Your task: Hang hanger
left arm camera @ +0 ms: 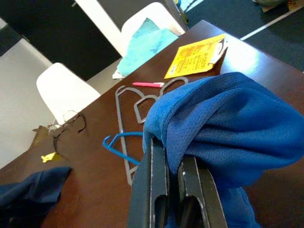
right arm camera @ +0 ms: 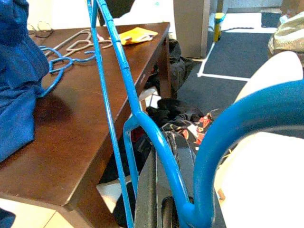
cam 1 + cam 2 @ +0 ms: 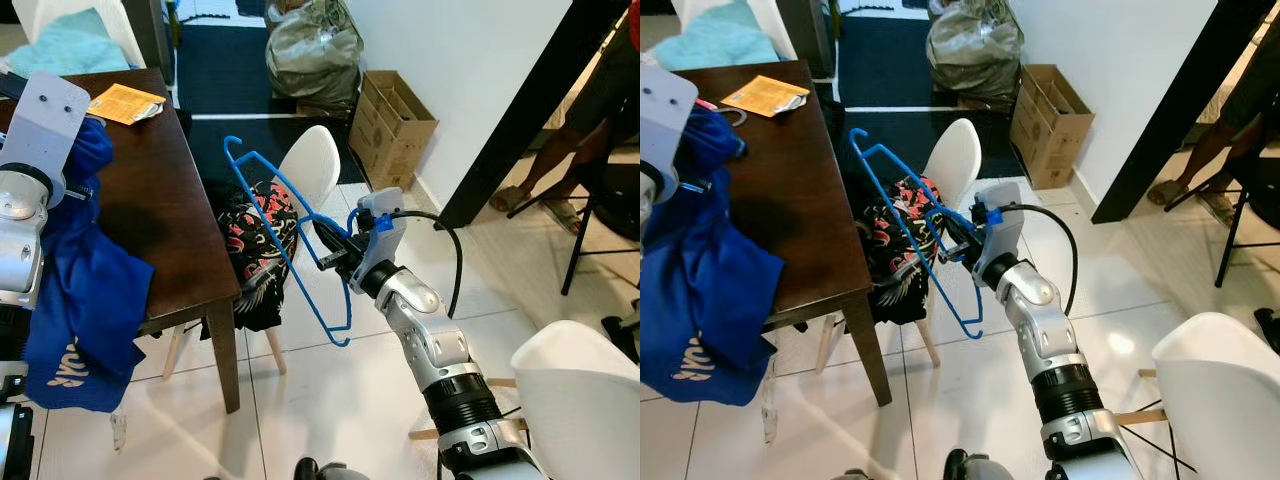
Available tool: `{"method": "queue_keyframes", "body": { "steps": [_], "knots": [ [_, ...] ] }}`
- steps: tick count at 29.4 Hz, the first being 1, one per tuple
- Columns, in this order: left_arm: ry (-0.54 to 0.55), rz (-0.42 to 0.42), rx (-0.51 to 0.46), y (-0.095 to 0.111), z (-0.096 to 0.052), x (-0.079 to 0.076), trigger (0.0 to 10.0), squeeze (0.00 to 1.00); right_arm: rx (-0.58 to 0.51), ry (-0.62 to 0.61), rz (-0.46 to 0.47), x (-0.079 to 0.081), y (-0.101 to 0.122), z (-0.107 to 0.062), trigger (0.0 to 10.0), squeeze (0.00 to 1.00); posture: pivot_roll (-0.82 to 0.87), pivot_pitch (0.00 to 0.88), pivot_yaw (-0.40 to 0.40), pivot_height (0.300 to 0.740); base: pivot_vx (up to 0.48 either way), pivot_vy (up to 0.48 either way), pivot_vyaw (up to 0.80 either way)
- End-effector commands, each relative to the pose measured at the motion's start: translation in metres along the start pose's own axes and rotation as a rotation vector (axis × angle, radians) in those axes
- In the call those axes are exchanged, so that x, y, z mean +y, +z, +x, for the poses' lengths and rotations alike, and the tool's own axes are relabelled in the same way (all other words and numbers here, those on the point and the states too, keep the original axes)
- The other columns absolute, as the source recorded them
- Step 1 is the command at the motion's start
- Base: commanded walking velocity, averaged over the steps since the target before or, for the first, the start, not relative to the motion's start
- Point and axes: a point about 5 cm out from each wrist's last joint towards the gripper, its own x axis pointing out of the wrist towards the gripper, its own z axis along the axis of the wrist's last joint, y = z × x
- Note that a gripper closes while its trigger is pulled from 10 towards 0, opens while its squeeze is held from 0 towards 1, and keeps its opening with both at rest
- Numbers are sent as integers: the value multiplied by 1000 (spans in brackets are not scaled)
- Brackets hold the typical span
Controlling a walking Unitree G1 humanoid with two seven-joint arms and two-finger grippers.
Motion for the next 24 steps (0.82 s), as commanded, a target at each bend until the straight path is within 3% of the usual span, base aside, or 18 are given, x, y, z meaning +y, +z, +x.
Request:
{"method": "queue_keyframes", "body": {
  "steps": [1,2,3,8,9,24],
  "knots": [
    [-239,132,129,-25,-8,-31,10000,0,11,-5,2,-3,-2,-4,10000,0,57,189,-110,740,0,0,0],
    [-239,132,129,-25,-8,-31,10000,0,11,-5,2,-3,-2,-4,10000,0,57,189,-110,740,0,0,0],
    [-299,152,169,-31,-11,-36,10000,1000,14,-3,0,-4,-2,-4,10000,0,56,192,-110,740,0,0,0],
    [-304,155,187,-33,-11,-35,10000,1000,17,-3,-2,-4,-2,-5,10000,0,56,192,-110,740,0,0,0],
    [-300,153,202,-32,-11,-32,10000,0,20,-1,-2,-4,-2,-5,10000,0,56,192,-112,740,0,0,0],
    [-321,167,236,-34,-14,-31,10000,0,23,6,-2,-3,-2,-4,10000,0,56,192,-112,740,0,0,0]
  ]
}}
